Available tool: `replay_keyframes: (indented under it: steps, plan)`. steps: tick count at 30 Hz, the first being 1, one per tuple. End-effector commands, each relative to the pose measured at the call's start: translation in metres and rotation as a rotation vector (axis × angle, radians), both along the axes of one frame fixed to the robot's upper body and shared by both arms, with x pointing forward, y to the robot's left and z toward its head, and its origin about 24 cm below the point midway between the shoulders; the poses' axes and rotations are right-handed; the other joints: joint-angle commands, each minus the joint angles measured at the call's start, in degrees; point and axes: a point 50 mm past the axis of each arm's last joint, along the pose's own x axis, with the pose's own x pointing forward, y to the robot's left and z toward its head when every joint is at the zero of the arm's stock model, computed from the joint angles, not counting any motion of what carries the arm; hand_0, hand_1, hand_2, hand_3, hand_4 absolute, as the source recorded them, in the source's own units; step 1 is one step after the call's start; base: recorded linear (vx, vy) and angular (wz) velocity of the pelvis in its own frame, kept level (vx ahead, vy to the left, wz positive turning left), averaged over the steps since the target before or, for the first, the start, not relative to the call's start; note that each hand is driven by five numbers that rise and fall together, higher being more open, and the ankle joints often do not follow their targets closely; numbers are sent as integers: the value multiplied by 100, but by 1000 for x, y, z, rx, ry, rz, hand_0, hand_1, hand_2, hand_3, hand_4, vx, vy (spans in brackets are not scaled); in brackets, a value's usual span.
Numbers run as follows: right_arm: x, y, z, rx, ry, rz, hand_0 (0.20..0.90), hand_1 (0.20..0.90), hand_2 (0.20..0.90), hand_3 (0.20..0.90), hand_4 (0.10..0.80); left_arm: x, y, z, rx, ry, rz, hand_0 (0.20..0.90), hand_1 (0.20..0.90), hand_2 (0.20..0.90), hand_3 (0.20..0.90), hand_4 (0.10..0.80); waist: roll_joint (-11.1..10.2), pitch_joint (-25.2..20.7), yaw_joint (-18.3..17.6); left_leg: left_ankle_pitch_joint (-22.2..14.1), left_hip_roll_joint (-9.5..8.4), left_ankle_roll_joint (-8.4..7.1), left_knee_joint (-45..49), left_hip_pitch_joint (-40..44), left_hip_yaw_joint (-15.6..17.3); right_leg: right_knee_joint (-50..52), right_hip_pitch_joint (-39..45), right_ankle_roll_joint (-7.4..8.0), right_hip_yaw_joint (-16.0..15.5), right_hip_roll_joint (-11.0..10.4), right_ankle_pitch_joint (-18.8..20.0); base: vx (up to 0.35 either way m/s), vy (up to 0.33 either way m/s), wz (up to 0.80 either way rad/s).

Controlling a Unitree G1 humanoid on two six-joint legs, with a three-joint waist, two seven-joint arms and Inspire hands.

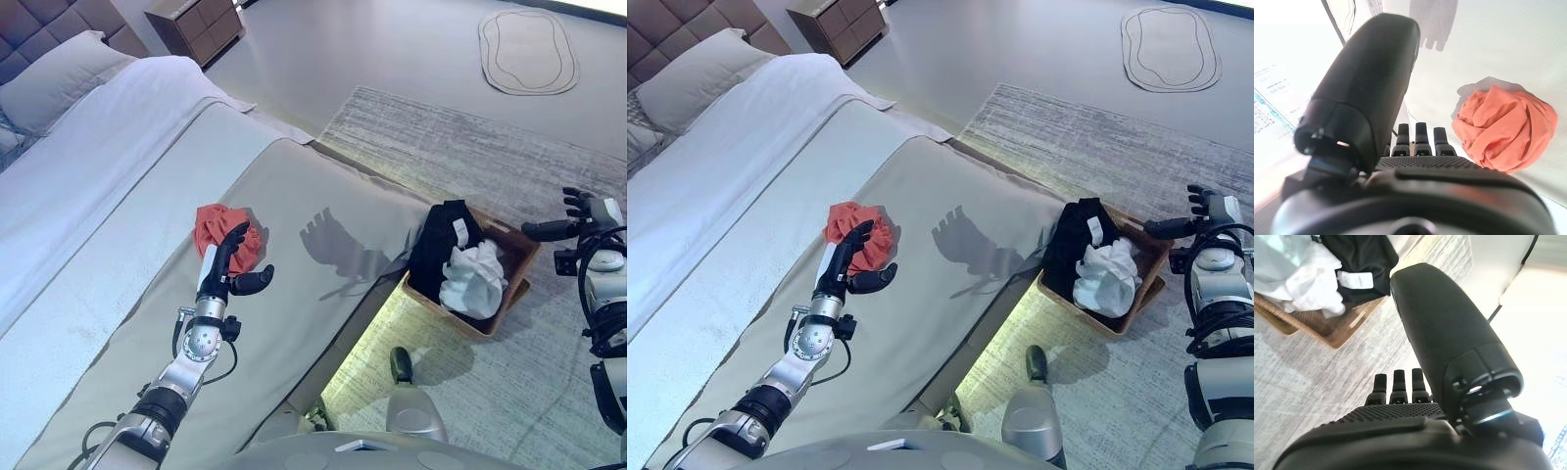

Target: Pick up the clothes from the bed and place them into the basket

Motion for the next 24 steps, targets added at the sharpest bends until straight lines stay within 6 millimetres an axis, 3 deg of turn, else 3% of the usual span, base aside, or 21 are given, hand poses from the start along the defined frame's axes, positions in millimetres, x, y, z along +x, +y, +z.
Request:
replay_keyframes:
  steps: [1, 12, 24]
  plan:
    - [31, 25, 45, -78, -179, 143, 900, 900, 900, 900, 800, 20, 2, 34, 0, -184, -31, 900, 900, 900, 900, 800, -540, -227, 62, -451, 236, -332, 8, 225, -162, 61, 70, 102, -22, -204, -308, 6, -7, 4]
    - [35, 36, 45, -61, -198, 194, 900, 900, 900, 900, 800, 18, 8, 32, 20, -174, -18, 900, 900, 900, 900, 800, -707, -272, 144, -462, 278, -323, 8, 240, -235, 61, 125, 95, -71, -195, -313, 8, -7, 3]
    - [51, 64, 60, -90, -294, 263, 900, 900, 900, 900, 800, 19, 7, 30, 21, -169, 9, 900, 900, 900, 900, 800, -790, -280, 313, -417, 306, -329, 8, 177, -379, 61, 167, 80, -237, -253, -333, -15, 1, 4]
